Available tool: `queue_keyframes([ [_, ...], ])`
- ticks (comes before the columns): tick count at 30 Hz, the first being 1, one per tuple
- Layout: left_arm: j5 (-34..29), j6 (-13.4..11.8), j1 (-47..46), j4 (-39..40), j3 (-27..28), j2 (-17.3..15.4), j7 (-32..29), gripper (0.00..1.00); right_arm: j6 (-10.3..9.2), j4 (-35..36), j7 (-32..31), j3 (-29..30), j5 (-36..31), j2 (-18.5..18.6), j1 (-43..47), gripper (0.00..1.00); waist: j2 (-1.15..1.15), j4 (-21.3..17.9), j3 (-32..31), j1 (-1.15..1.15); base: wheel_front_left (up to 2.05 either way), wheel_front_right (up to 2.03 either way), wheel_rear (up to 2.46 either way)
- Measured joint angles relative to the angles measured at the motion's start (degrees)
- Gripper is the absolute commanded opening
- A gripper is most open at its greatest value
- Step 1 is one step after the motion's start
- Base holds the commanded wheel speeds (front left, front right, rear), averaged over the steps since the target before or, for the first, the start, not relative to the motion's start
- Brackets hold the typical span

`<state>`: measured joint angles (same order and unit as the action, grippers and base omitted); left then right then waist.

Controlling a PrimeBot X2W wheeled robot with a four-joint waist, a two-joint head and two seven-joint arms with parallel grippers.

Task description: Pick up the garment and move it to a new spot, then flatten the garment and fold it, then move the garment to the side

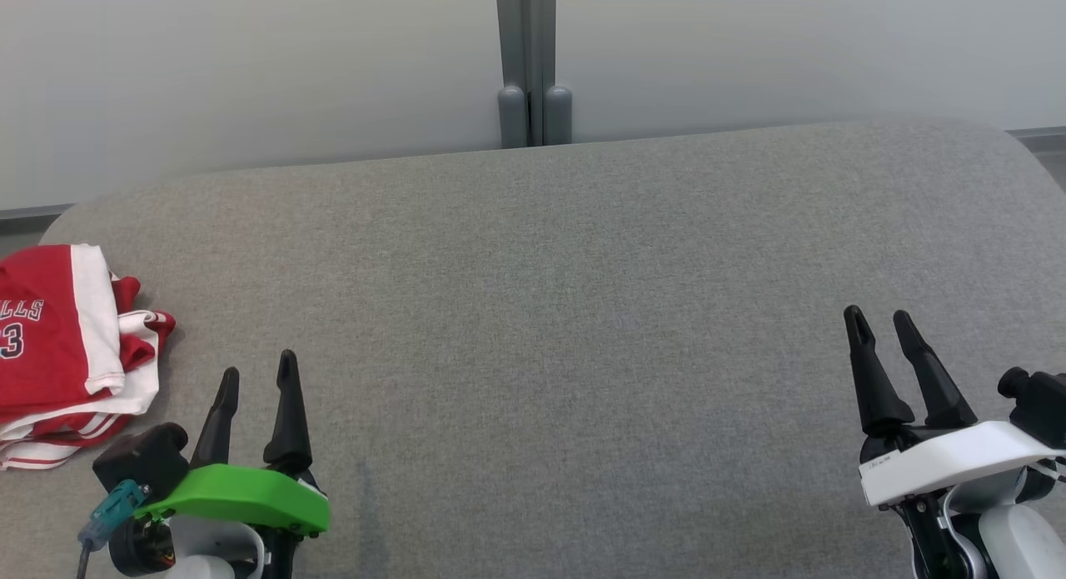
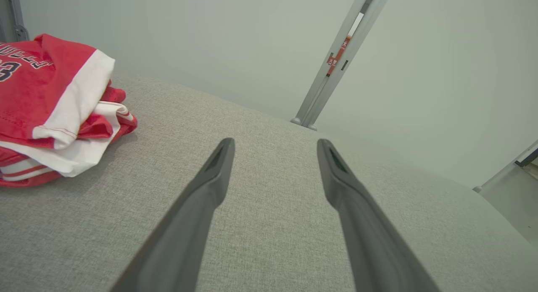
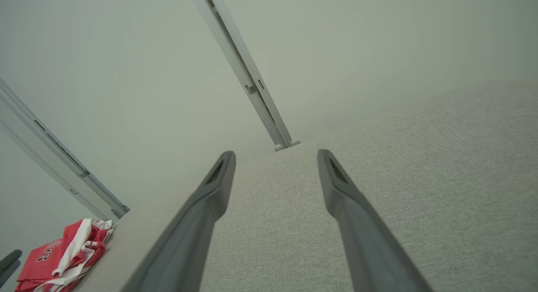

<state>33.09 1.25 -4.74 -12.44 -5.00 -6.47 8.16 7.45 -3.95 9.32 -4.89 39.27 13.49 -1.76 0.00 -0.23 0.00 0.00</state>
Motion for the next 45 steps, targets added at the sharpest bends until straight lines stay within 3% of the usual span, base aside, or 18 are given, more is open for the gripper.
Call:
queue_keyframes([
  [25, -11.95, -0.97, -0.64, -3.38, -1.88, -0.77, 3.32, 1.0, 0.01, -0.9, -1.26, 2.21, -15.01, -3.3, 0.97, 1.0, 0.0, 0.19, 0.27, 0.0, 0.0, 0.0, 0.0],
  [45, -17.8, -1.07, -0.68, -5.35, -2.2, -0.76, 5.55, 1.0, 0.02, -1.82, -1.93, 3.85, -23.86, -5.47, 1.59, 1.0, 0.0, 0.21, -0.05, 0.0, 0.0, 0.0, 0.0],
])
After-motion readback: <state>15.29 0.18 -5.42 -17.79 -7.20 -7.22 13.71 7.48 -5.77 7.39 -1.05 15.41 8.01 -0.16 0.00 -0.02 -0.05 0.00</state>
